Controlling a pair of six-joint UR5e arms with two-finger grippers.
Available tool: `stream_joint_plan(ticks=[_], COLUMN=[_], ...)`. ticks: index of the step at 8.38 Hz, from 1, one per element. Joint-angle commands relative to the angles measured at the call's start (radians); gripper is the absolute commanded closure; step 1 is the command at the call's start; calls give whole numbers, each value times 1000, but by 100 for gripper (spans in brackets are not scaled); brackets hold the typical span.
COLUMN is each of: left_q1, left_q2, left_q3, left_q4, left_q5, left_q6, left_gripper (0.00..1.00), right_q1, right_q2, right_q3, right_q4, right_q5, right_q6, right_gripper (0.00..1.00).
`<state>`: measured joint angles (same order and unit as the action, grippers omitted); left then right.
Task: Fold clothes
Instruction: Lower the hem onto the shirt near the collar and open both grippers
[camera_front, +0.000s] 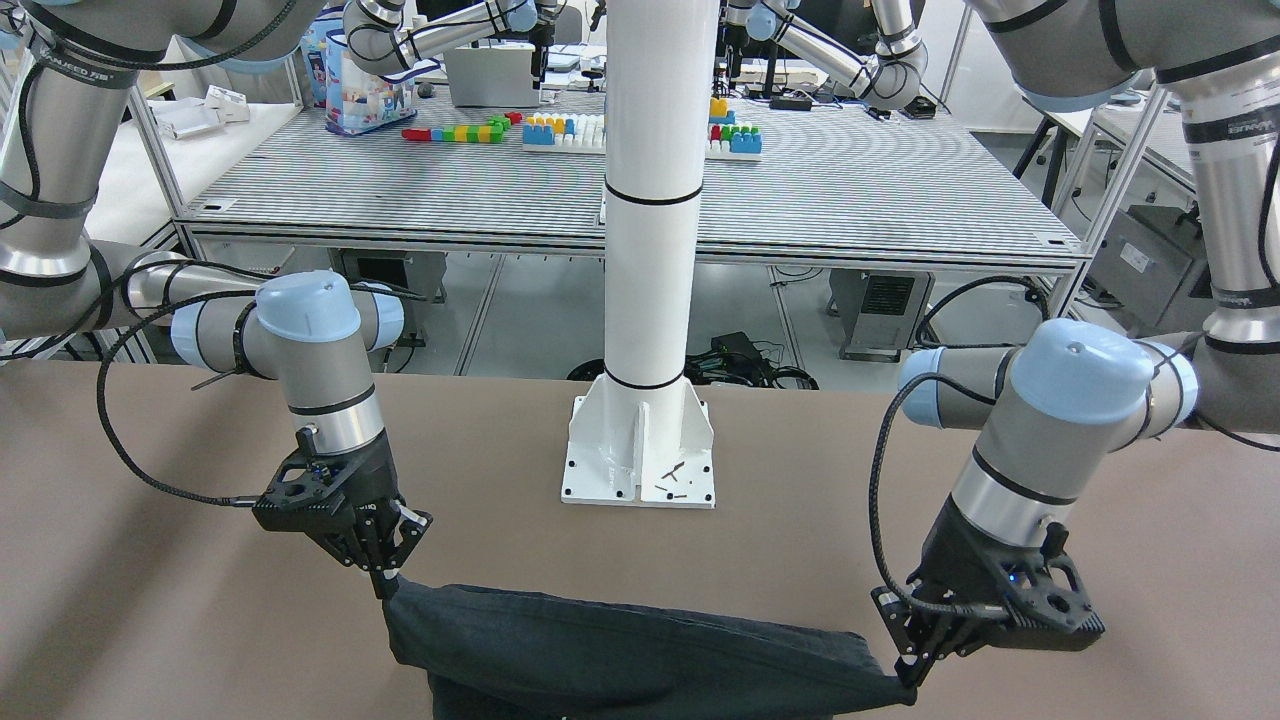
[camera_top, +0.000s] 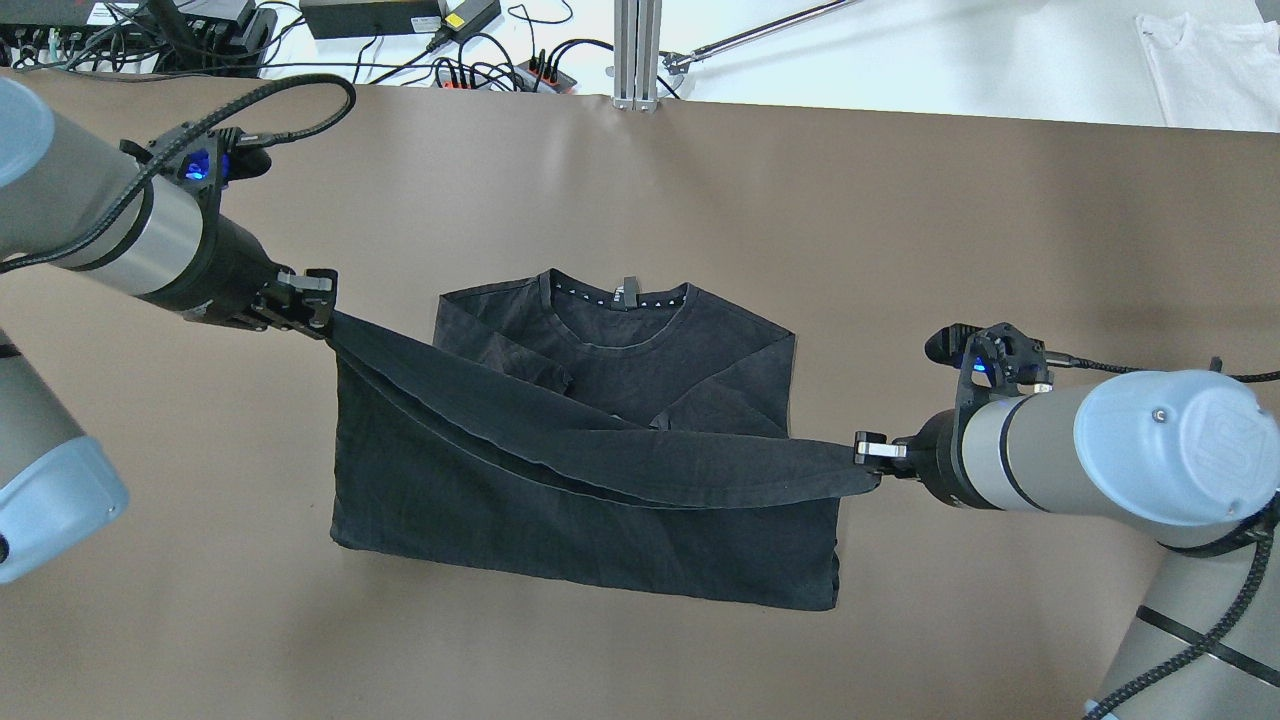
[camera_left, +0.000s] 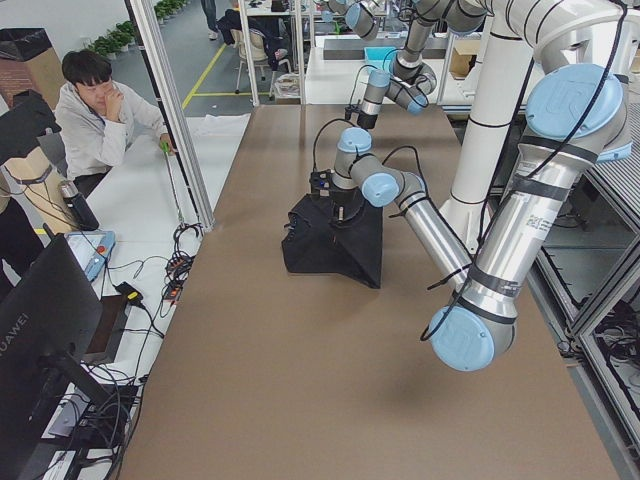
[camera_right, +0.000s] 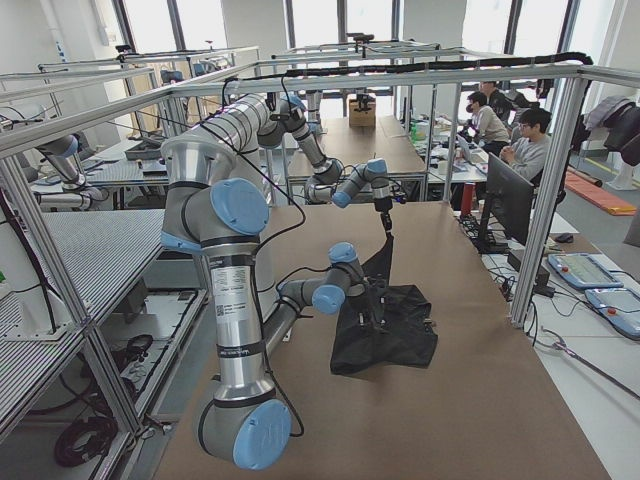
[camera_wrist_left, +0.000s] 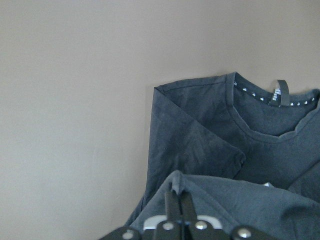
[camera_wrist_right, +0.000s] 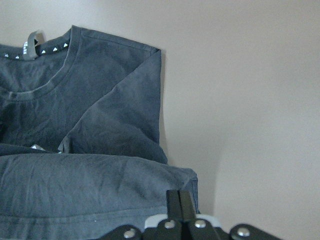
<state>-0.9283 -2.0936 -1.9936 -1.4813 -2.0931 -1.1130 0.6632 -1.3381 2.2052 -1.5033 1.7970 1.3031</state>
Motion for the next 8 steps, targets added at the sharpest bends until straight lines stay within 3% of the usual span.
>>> stream_joint_plan(ticks=[1,4,6,8], left_q1=[-23,3,77,100], left_q2=[-147,-167,-166,-158], left_q3=[244,505,556,552], left_q4=[-32,-277,-320,-323], left_q5=[71,96,188,189], left_q6=[8,8,7,7], left_gripper=[100,100,100,100], right_q1=[64,81,81,81], right_q2=[78,154,200,207], right_q3=[-140,-305,-385,-499], right_q4=[6,11,32,168], right_q5=[1,-1,-1,-1], right_q6=[-16,-88,-88,-87], right_gripper=[100,100,100,100])
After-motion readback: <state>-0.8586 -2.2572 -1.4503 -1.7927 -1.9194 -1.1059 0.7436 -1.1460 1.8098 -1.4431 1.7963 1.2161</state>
